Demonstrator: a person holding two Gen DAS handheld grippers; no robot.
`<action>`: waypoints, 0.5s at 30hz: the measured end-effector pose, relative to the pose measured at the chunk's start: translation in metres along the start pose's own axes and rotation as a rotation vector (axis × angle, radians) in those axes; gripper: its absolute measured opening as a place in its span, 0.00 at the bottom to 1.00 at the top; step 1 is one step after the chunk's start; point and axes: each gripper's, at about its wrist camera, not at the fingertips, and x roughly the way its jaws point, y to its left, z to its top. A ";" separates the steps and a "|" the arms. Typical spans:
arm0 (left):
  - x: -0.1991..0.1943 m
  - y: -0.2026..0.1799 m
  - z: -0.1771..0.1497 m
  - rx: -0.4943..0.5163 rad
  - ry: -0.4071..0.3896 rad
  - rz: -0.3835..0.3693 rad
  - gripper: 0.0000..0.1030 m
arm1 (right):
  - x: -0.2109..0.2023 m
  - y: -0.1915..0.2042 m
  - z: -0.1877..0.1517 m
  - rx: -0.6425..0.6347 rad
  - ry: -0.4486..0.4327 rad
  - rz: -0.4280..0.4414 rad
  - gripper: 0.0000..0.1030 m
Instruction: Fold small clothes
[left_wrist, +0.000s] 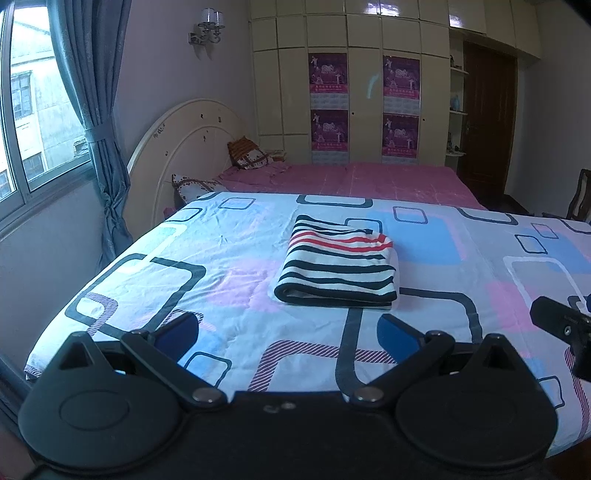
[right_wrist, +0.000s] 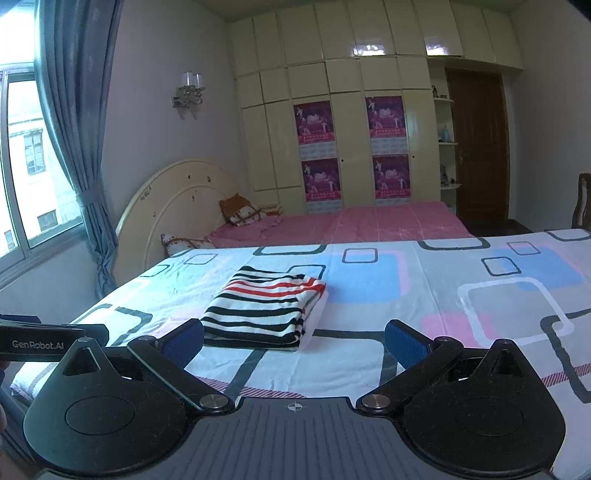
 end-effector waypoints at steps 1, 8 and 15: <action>0.001 0.001 0.000 0.002 0.002 -0.002 1.00 | -0.001 -0.001 0.000 0.000 -0.001 0.000 1.00; 0.001 -0.002 0.001 0.000 0.005 -0.003 1.00 | -0.001 -0.002 0.000 -0.002 -0.002 0.003 1.00; 0.003 -0.001 0.002 -0.008 0.006 0.002 1.00 | -0.001 0.000 0.001 -0.004 -0.001 0.012 1.00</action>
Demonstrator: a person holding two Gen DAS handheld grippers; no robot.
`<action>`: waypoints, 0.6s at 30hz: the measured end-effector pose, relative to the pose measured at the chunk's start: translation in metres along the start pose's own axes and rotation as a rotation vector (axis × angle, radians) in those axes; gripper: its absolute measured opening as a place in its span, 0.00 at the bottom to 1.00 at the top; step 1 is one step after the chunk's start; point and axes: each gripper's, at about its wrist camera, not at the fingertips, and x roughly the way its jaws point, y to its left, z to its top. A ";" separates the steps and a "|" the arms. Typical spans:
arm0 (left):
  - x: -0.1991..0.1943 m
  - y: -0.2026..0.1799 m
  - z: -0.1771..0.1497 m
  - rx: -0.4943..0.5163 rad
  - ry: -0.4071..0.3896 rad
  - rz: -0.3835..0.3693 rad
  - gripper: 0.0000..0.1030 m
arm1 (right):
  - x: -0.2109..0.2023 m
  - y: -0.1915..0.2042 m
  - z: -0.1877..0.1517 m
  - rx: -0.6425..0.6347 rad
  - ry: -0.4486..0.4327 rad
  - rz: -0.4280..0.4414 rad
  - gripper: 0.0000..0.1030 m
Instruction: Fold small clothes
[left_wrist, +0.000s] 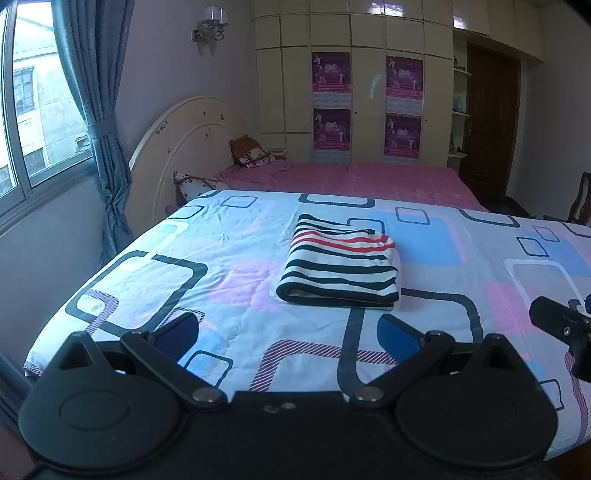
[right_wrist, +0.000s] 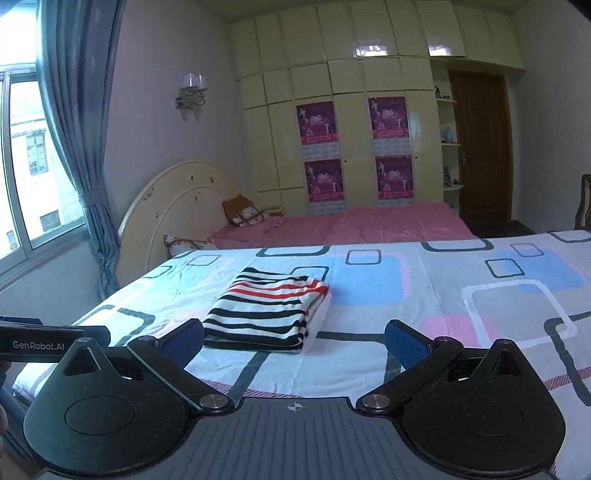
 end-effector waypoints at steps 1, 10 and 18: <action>0.000 0.000 0.000 0.000 0.000 -0.001 1.00 | 0.000 0.001 0.000 -0.003 0.000 0.001 1.00; 0.002 0.005 -0.001 -0.016 0.011 -0.002 1.00 | 0.003 0.002 0.000 -0.008 0.005 0.007 1.00; 0.004 0.005 0.000 -0.020 0.017 -0.003 1.00 | 0.004 0.000 0.001 -0.003 0.009 0.012 1.00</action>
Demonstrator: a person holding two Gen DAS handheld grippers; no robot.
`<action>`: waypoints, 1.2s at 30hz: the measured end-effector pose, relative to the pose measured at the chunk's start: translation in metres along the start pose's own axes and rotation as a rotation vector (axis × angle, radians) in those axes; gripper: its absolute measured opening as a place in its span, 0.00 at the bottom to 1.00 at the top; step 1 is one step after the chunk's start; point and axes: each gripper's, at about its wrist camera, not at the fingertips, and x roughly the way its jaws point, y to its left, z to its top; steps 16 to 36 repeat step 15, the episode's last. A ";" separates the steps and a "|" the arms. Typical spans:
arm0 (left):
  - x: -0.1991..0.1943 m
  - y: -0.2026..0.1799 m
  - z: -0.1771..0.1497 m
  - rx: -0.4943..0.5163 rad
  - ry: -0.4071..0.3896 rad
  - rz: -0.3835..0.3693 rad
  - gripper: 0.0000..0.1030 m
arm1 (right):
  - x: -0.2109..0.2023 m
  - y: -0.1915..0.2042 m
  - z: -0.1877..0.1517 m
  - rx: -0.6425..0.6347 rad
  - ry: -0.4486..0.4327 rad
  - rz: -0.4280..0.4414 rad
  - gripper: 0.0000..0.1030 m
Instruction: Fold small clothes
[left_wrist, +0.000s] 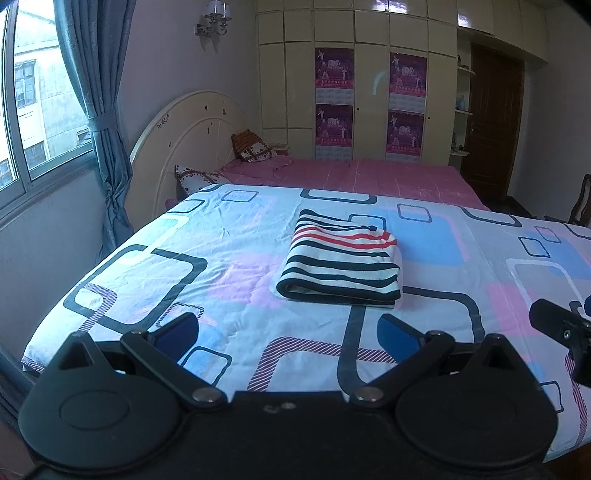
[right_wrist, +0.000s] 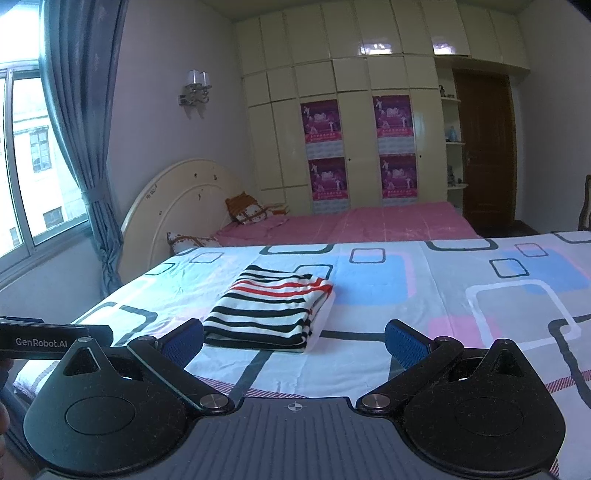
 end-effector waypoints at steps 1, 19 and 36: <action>0.000 0.000 0.000 0.000 0.000 0.000 1.00 | 0.001 0.000 0.000 0.000 0.001 0.001 1.00; 0.026 -0.003 0.004 -0.011 -0.011 -0.021 0.99 | 0.020 -0.013 -0.002 0.015 0.031 -0.008 1.00; 0.026 -0.003 0.004 -0.011 -0.011 -0.021 0.99 | 0.020 -0.013 -0.002 0.015 0.031 -0.008 1.00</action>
